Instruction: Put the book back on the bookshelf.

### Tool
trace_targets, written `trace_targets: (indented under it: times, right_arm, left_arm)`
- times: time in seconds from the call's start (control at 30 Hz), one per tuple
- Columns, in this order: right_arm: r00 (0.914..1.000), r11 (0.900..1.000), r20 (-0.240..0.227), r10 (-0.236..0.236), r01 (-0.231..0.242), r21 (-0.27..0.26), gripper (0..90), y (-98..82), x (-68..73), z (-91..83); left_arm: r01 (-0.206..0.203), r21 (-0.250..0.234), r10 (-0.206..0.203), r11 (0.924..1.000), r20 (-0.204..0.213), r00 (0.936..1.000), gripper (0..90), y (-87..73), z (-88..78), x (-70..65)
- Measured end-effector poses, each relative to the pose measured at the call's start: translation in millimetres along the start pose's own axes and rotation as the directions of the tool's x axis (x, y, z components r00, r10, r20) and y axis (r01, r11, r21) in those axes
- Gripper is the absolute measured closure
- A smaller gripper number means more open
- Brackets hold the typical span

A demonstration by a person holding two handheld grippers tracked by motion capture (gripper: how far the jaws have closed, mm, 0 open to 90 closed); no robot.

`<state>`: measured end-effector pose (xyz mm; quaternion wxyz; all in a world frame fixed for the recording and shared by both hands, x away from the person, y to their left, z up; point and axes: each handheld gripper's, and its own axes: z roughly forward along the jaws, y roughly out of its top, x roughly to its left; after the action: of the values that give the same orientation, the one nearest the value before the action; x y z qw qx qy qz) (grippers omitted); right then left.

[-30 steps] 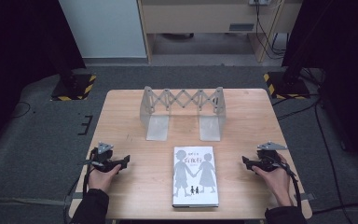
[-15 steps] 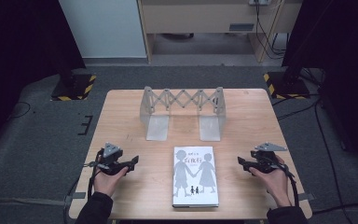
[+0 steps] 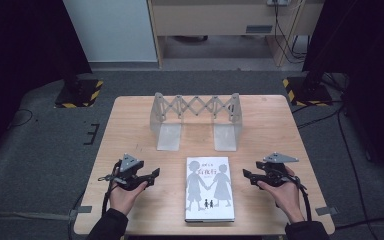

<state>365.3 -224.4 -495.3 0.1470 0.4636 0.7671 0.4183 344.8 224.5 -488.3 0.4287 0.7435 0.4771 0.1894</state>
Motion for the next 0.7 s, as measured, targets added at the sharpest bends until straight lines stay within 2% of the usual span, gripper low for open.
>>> trace_targets:
  times: [0.17, 0.3, 0.5, 0.7]
  right_arm:
    - [0.9995, 1.0, -0.033, 0.003, -0.003, -0.013, 32.6, 1.7, 8.2, 2.4]
    - [0.9983, 1.0, -0.058, 0.008, -0.008, -0.011, 32.6, 1.4, 13.4, 5.5]
    - [0.9945, 1.0, -0.103, 0.016, -0.017, -0.015, 32.4, 0.7, 21.2, 11.2]
    - [0.9906, 1.0, -0.136, 0.008, -0.008, 0.003, 32.1, -1.0, 29.7, 17.1]
  left_arm:
    - [-0.018, 0.009, 0.017, 0.9998, 0.032, 0.9993, 26.7, 1.0, 6.5, -14.5]
    - [-0.014, 0.009, 0.013, 0.9999, 0.068, 0.9976, 26.5, 1.1, 13.7, -26.8]
    - [-0.043, 0.038, 0.039, 0.9983, 0.11, 0.9932, 26.3, 1.3, 25.0, -43.7]
    - [-0.023, 0.041, 0.017, 0.9989, 0.143, 0.9896, 25.9, 2.0, 30.2, -54.4]
